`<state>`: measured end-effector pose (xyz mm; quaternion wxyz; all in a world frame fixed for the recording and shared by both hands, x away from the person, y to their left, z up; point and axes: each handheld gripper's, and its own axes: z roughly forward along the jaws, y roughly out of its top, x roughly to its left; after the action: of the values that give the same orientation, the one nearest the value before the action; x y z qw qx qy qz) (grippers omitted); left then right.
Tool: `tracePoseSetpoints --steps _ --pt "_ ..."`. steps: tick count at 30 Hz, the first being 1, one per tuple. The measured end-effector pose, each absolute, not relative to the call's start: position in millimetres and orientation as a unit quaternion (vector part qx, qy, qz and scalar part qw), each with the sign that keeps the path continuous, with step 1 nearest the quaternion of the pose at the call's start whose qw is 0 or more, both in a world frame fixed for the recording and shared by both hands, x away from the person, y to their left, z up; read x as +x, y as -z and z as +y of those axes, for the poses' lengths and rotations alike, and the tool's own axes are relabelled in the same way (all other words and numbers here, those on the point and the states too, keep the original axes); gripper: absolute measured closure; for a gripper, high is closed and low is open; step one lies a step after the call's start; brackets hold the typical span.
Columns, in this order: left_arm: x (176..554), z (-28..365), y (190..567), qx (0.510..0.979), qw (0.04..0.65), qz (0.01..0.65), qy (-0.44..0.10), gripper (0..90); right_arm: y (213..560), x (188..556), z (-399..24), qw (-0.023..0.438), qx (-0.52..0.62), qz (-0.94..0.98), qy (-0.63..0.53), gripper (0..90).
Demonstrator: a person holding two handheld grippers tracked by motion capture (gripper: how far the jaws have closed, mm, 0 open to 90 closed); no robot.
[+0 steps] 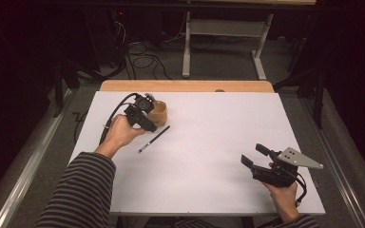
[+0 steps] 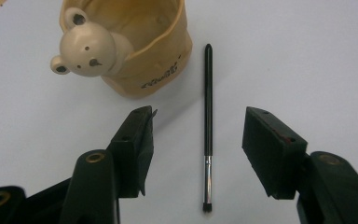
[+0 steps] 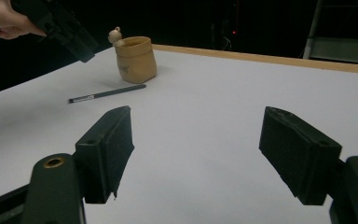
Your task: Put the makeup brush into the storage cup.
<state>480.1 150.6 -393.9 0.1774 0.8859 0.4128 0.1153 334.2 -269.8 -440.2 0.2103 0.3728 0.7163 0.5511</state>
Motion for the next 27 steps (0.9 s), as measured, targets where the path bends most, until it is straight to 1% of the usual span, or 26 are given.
tracePoseSetpoints --steps 14,27 --pt "484 145 404 0.896 0.148 0.406 -0.102 46.9 440 334 -269 0.207 0.369 0.719 -0.551 27.9" --pt "487 142 415 0.901 0.135 0.402 -0.086 52.7 441 334 -269 0.205 0.366 0.721 -0.551 28.3"
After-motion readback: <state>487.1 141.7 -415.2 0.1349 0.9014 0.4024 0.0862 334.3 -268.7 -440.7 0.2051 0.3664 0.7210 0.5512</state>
